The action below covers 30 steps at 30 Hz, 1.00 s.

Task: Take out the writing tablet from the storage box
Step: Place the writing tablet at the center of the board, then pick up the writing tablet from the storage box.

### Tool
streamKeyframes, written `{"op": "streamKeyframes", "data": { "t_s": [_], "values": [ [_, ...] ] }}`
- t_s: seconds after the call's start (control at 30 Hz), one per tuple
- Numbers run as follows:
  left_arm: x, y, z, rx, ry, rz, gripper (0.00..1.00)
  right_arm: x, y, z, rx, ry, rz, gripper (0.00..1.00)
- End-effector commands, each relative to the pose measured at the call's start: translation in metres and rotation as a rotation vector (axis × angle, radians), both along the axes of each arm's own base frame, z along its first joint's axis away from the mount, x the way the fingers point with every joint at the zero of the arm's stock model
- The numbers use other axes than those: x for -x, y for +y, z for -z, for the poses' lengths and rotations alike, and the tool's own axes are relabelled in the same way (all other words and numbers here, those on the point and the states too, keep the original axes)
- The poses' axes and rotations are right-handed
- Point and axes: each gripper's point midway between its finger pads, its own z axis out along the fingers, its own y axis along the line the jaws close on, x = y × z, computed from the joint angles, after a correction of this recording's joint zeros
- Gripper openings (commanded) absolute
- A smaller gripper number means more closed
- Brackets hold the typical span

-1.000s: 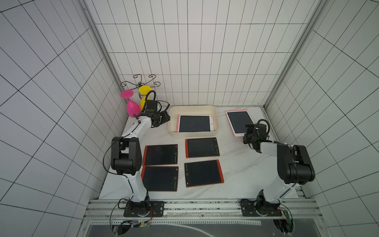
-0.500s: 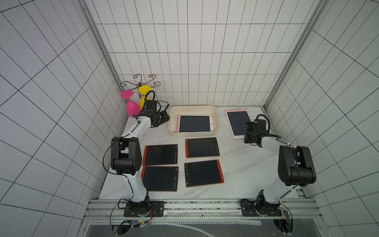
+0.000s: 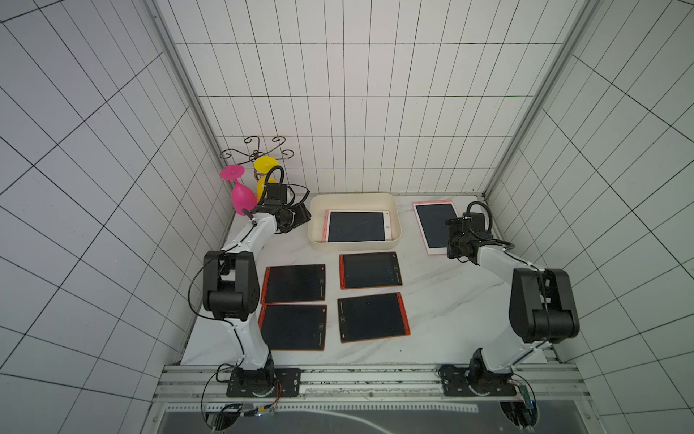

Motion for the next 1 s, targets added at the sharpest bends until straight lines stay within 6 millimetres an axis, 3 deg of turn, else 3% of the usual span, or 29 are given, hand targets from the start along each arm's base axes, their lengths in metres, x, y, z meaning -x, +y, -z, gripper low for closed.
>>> {"op": "streamKeyframes", "data": {
  "t_s": [0.0, 0.17, 0.33, 0.57, 0.73, 0.97],
  "values": [
    [0.002, 0.001, -0.015, 0.002, -0.039, -0.008, 0.69, -0.029, 0.025, -0.048, 0.194, -0.127, -0.178, 0.98],
    [0.008, -0.016, -0.033, -0.1, -0.076, 0.02, 0.74, -0.058, 0.063, -0.068, 0.433, -0.187, -0.49, 0.96],
    [0.017, -0.052, -0.04, -0.153, -0.08, 0.079, 0.84, -0.075, 0.091, -0.06, 0.584, -0.123, -0.687, 0.93],
    [0.023, -0.087, -0.025, -0.218, -0.048, 0.124, 0.92, -0.094, 0.131, -0.043, 0.718, -0.075, -0.83, 0.91],
    [0.018, -0.092, -0.009, -0.265, -0.012, 0.12, 0.97, -0.095, 0.143, -0.025, 0.758, -0.023, -0.868, 0.89],
    [0.006, -0.089, 0.002, -0.323, 0.017, 0.116, 0.97, -0.098, 0.151, -0.007, 0.794, 0.016, -0.898, 0.85]
  ]
}}
